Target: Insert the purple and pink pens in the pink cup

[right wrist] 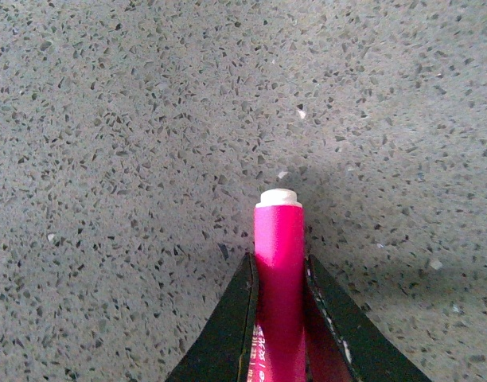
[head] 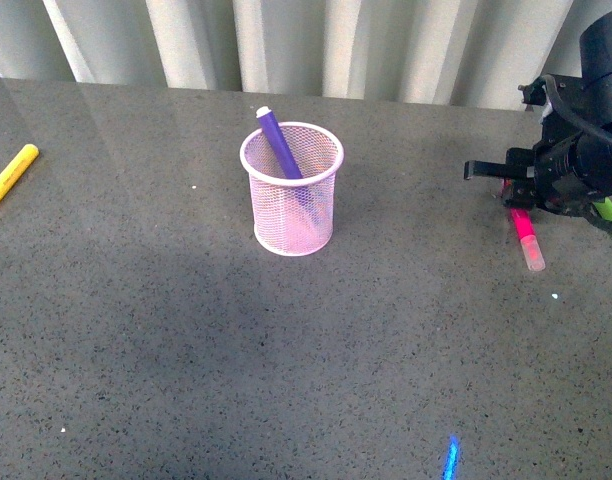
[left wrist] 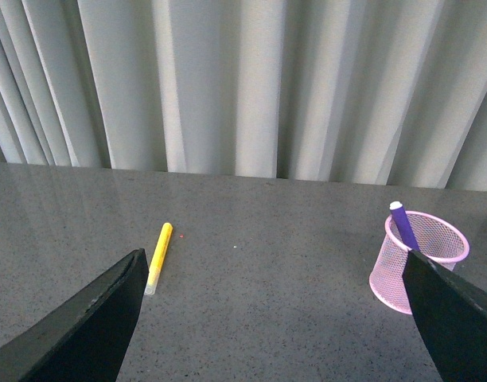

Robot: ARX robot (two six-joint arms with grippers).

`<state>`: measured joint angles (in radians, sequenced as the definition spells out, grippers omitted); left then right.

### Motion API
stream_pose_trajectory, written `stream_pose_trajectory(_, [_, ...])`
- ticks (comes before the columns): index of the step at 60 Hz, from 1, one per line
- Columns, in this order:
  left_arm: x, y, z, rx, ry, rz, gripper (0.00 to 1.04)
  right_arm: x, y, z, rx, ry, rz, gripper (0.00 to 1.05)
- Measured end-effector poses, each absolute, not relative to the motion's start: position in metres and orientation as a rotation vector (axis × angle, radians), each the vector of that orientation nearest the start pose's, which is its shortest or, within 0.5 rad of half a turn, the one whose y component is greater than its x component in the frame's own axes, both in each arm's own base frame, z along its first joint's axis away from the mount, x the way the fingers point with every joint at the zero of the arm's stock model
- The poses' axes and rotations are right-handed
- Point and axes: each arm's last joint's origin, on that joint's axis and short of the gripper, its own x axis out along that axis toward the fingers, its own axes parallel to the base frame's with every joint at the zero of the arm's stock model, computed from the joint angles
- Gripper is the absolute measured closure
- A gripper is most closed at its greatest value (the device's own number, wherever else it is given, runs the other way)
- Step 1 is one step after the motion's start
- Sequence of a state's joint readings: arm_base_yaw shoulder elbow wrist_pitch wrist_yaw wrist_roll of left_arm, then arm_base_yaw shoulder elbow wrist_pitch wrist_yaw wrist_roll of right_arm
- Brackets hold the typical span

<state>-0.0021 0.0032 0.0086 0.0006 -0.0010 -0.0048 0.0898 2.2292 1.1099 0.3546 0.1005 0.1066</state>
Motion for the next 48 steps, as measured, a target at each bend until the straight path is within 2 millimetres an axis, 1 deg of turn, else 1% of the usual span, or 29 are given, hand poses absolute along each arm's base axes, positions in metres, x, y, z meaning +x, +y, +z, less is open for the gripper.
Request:
stream_pose_trajectory(6, [0.097, 0.0, 0.166, -0.005, -0.006, -0.001, 0.07, 0.403, 0.034, 0.064, -0.064, 0.608, 0.0, 0.93])
stream_pose_trajectory(10, [0.097, 0.0, 0.166, -0.005, -0.006, -0.001, 0.07, 0.401, 0.037, 0.08, -0.095, 0.493, 0.05, 0.93])
stream_pose_trajectory(14, [0.097, 0.0, 0.166, -0.005, -0.006, -0.001, 0.07, 0.4, 0.043, 0.1, -0.134, 0.359, 0.104, 0.93])
stream_pose_trajectory(18, [0.097, 0.0, 0.166, -0.005, -0.006, -0.001, 0.07, 0.398, 0.056, 0.123, -0.166, 0.227, 0.181, 0.93])
stream_pose_trajectory(19, [0.097, 0.0, 0.166, -0.005, -0.006, -0.001, 0.07, 0.397, 0.063, 0.13, -0.173, 0.182, 0.209, 0.93])
stream_pose_trajectory(21, [0.097, 0.0, 0.166, -0.005, -0.006, -0.002, 0.07, 0.396, 0.069, 0.135, -0.182, 0.149, 0.242, 0.93])
stream_pose_trajectory(24, [0.097, 0.0, 0.166, -0.005, -0.006, -0.001, 0.07, 0.392, 0.085, 0.145, -0.205, 0.08, 0.319, 0.93])
stream_pose_trajectory(29, [0.097, 0.0, 0.166, -0.005, -0.006, -0.001, 0.07, 0.386, 0.111, 0.152, -0.236, 0.003, 0.426, 0.93])
stream_pose_trajectory(35, [0.097, 0.0, 0.166, -0.005, -0.006, -0.001, 0.07, 0.376, 0.145, 0.151, -0.266, -0.076, 0.548, 0.93])
stream_pose_trajectory(42, [0.097, 0.0, 0.166, -0.005, -0.006, -0.001, 0.07, 0.37, 0.175, 0.146, -0.291, -0.156, 0.616, 0.93])
stream_pose_trajectory(48, [0.097, 0.0, 0.166, -0.005, -0.006, -0.001, 0.07, 0.37, 0.193, 0.139, -0.291, -0.188, 0.639, 0.93])
